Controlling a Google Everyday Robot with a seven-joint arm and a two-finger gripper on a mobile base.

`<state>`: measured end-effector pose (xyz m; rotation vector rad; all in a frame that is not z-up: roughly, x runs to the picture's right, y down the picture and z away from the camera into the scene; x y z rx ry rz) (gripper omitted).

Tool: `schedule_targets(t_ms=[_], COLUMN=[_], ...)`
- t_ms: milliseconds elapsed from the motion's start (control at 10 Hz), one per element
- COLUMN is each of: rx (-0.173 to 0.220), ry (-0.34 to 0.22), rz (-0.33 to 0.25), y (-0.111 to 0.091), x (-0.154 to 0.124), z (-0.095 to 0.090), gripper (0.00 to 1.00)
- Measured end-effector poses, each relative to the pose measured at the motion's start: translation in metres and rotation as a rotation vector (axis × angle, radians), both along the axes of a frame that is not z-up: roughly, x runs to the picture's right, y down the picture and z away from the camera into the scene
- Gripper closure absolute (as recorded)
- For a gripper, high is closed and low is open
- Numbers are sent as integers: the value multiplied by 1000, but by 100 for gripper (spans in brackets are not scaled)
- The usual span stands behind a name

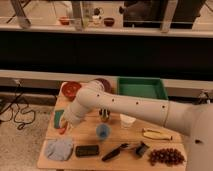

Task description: Place pepper in tray

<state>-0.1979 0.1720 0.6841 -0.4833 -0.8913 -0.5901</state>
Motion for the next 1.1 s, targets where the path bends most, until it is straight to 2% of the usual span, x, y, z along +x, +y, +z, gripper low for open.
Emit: schedule_targets(t_ms=[200,400,700,800,1000,1100], rx=[3,31,102,115,137,141], ry=[0,11,12,13,31,49], rz=[1,27,46,47,72,105], y=[0,-16,-72,-83,-109,-118], x=[0,6,9,9,18,33], z=[0,0,-3,-2,10,20], gripper=[98,98,98,98,98,98])
